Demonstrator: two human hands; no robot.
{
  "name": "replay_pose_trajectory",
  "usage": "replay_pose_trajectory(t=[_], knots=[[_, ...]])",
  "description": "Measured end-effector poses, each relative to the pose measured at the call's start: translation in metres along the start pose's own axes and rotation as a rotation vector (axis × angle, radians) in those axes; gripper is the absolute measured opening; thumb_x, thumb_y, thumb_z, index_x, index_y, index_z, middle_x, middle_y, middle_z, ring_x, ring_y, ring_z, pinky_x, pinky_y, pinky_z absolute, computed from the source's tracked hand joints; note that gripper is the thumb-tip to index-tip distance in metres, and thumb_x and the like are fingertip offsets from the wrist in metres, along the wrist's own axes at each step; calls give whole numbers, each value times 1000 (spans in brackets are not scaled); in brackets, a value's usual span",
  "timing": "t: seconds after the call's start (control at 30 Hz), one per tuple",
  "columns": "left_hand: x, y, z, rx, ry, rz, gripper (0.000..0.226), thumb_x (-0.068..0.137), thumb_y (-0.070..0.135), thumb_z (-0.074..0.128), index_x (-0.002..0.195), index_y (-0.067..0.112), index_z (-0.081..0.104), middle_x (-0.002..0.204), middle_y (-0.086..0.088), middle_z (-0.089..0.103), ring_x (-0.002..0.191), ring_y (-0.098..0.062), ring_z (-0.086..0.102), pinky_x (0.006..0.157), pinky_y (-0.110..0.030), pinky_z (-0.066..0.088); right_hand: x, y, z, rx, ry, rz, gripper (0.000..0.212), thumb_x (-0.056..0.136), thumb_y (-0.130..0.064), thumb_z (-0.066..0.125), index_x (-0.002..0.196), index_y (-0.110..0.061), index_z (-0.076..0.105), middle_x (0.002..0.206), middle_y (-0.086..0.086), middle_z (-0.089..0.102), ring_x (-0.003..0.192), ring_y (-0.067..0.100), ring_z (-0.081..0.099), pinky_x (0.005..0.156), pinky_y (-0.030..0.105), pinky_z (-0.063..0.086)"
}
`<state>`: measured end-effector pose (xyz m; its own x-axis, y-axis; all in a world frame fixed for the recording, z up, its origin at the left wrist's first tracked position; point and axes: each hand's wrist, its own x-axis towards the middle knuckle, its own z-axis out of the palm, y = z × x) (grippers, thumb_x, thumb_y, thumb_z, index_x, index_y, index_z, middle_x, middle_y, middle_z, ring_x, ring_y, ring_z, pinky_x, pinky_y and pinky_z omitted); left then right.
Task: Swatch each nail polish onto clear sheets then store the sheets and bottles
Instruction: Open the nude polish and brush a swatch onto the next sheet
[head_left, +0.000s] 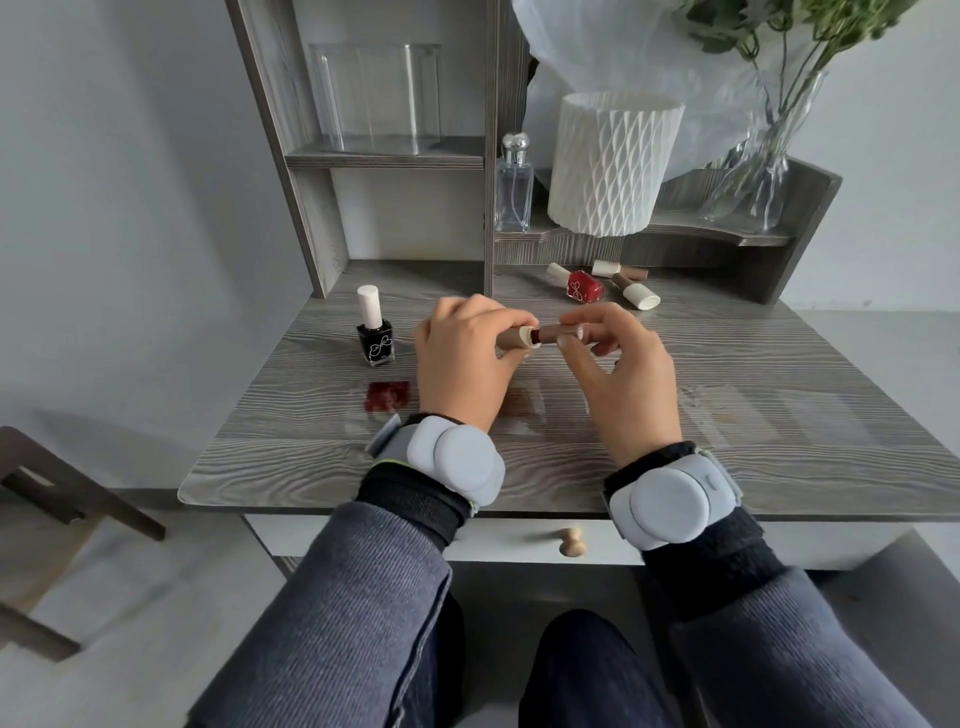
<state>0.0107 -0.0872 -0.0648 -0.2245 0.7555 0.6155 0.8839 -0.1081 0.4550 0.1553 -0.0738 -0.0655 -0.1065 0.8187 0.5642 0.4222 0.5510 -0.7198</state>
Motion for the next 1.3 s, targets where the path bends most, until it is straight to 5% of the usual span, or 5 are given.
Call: replay_pose_trajectory(t=[0.6,0.87,1.0,1.1,1.3], knots=[[-2,-1,2,38,-20,62,24,73,26,77,95,36,74,88,9,59,96,-25,47,79,-31,23,1,1,-5,-219,46,-141,19,79,-12,75,94,-23,74,88,-10,70,87,21,55,77,37,46],[-3,-5,-3,-18,-5,88,24,71,23,78,92,34,74,86,8,59,94,-25,49,80,-35,29,4,1,-4,-111,-64,27,15,85,-37,68,81,-23,71,68,-12,66,66,1,57,64,14,42],[-4,-3,-4,-2,-13,97,22,70,25,78,89,36,75,83,11,57,95,-23,48,81,-36,29,3,-1,-3,-179,-130,145,48,95,-51,47,67,-16,66,55,-5,61,56,7,57,61,30,43],[-4,-2,-5,16,-33,74,22,71,26,78,91,35,74,85,10,57,98,-24,47,82,-34,26,2,-4,-1,-151,-141,173,52,91,-61,40,85,-18,68,66,-3,65,66,18,62,67,37,49],[-3,-3,-6,48,-22,-11,18,76,29,74,93,36,73,87,8,57,100,-23,46,82,-31,21,0,-2,2,-106,-170,25,20,94,-18,58,113,-25,56,93,-4,65,83,18,60,80,43,50]])
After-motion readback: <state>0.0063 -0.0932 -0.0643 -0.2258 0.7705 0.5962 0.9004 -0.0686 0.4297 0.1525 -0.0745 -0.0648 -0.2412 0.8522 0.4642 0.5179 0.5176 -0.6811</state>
